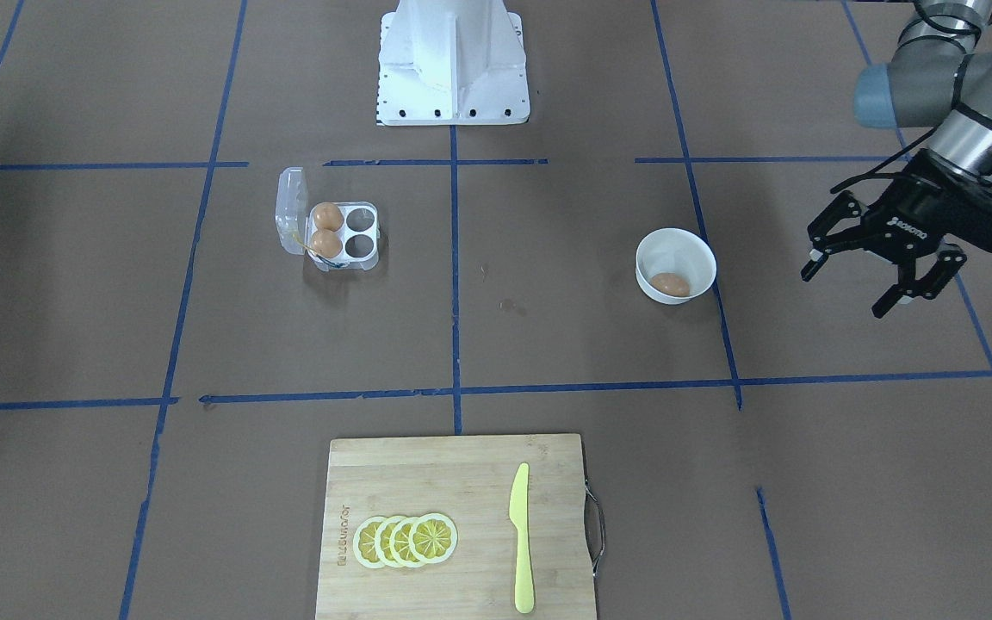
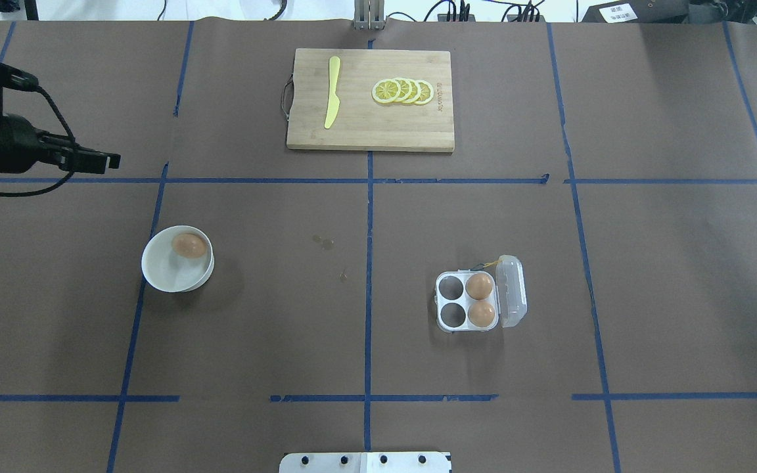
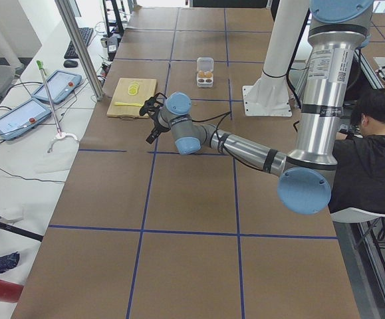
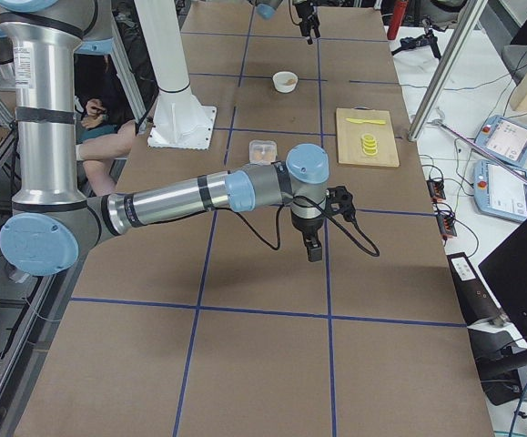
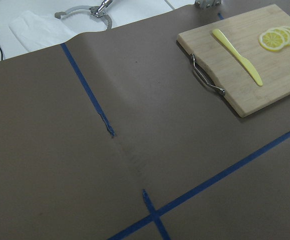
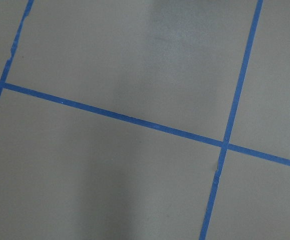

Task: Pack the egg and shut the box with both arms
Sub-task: 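Move the left gripper over the white bowl holding the brown egg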

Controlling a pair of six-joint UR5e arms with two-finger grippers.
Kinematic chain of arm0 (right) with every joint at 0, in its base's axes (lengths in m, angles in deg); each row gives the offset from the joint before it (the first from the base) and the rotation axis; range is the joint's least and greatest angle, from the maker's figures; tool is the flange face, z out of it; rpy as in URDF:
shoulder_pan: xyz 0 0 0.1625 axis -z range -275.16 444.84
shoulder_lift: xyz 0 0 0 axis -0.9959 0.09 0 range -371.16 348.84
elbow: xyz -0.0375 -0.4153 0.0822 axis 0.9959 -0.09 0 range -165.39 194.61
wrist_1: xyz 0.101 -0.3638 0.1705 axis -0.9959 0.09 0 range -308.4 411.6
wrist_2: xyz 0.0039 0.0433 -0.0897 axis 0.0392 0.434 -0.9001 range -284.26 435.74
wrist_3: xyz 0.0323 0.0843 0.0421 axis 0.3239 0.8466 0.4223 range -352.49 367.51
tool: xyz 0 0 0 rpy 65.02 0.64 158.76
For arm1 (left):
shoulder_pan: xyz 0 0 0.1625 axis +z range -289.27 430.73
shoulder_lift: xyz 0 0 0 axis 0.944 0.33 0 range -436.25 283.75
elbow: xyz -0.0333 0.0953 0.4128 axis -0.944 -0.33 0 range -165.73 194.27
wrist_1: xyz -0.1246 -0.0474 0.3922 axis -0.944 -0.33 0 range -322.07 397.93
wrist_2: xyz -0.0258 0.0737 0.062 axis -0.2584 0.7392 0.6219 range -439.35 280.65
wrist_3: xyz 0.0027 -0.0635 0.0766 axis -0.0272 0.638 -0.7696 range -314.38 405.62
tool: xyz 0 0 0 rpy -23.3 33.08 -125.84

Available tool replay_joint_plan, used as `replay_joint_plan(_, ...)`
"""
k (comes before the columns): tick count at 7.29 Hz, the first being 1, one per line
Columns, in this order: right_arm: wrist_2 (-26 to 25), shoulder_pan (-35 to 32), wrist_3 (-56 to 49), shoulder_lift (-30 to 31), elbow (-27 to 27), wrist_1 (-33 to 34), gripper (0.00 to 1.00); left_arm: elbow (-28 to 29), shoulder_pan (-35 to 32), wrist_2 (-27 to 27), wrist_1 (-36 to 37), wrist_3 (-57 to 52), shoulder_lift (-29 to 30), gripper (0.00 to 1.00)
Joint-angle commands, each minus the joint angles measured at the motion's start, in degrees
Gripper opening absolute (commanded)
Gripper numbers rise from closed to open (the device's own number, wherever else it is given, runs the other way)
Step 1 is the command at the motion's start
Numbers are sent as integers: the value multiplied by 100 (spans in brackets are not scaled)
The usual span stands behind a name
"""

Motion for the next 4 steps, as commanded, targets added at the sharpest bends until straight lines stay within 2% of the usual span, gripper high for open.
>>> replay_joint_plan(1, 1, 2, 7, 17, -1, 0, 100, -489, 891, 879, 949, 858, 1, 94)
replay_joint_plan(2, 1, -7, 7, 26, -1, 8, 100, -482, 1295, 1072, 959, 1445, 1, 78)
replay_joint_plan(3, 1, 2, -2, 43, -9, 8, 100, -447, 1682, 1431, 968, 1651, 1, 76)
replay_joint_plan(4, 1, -7, -2, 44, -1, 0, 100, -429, 1816, 1443, 968, 1670, 1, 76)
